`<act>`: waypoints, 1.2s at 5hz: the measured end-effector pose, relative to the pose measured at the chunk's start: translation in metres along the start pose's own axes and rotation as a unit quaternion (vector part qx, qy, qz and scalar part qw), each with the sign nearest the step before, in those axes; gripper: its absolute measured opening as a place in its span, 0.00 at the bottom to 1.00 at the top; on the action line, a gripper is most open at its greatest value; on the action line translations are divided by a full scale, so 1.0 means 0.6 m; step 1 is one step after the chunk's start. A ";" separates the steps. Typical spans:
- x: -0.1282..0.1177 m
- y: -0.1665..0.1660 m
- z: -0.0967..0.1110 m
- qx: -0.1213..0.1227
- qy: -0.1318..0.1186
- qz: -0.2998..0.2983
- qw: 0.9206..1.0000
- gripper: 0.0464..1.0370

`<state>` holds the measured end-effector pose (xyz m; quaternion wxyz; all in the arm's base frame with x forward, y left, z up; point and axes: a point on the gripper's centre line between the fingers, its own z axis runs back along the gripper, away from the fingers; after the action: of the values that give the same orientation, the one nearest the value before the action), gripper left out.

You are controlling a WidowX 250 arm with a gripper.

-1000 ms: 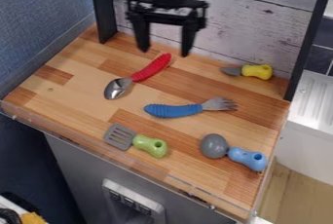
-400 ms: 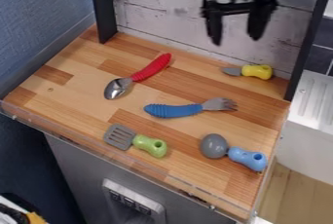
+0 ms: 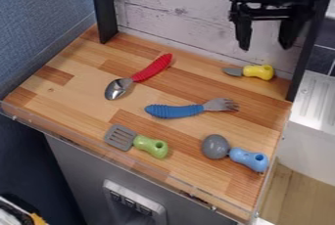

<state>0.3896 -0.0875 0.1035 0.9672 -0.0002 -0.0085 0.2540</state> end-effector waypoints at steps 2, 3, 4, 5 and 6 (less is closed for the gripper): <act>-0.016 -0.008 -0.046 -0.012 0.004 -0.090 0.996 0.96; -0.026 -0.018 -0.085 -0.005 0.006 -0.086 0.996 0.96; -0.029 -0.018 -0.117 0.005 0.013 -0.051 0.999 0.96; -0.031 -0.014 -0.143 0.017 0.017 -0.014 1.000 0.96; -0.032 -0.011 -0.154 0.023 0.020 0.000 1.000 0.96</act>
<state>0.3778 -0.1025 0.0109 0.9669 0.0169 0.0168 0.2539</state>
